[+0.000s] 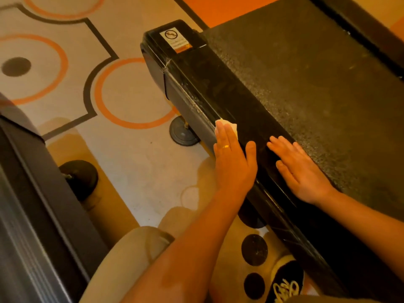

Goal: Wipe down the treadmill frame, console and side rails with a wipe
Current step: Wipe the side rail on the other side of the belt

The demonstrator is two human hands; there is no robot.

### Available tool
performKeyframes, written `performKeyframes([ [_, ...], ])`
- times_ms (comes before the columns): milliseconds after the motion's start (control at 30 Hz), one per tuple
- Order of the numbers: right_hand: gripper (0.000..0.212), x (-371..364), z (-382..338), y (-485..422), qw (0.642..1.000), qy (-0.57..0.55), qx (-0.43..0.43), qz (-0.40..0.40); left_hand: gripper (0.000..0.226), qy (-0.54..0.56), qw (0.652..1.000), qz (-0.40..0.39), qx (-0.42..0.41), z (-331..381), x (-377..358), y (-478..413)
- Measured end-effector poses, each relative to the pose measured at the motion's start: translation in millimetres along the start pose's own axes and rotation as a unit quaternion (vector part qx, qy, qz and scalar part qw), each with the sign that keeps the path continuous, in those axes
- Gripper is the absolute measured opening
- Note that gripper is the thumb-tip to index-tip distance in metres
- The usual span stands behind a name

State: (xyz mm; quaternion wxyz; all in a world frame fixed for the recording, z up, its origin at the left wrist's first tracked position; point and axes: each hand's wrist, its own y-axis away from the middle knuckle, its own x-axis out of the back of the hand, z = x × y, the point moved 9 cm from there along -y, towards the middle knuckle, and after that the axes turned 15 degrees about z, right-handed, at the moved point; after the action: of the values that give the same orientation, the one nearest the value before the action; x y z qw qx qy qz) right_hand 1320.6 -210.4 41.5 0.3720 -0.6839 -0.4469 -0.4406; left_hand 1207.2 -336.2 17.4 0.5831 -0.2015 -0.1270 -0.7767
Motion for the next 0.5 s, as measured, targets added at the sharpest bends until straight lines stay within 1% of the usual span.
performKeyframes([
  [133, 0.052, 1, 0, 0, 1.000, -0.013, 0.010, 0.012, 0.074, -0.010, 0.998, 0.037, 0.056, -12, 17, -81],
  [200, 0.051, 1, 2, 0, 1.000, -0.011, 0.005, 0.013, 0.074, -0.013, 0.998, 0.034, 0.051, -13, 22, -103],
  [400, 0.052, 0, 1, -1, 1.000, -0.001, 0.000, 0.001, 0.080, 0.000, 0.998, 0.044, 0.049, -6, 16, -64],
  [500, 0.051, -1, 1, 0, 1.000, 0.007, 0.001, 0.001, 0.081, -0.008, 0.999, 0.037, 0.039, -11, 21, -93],
])
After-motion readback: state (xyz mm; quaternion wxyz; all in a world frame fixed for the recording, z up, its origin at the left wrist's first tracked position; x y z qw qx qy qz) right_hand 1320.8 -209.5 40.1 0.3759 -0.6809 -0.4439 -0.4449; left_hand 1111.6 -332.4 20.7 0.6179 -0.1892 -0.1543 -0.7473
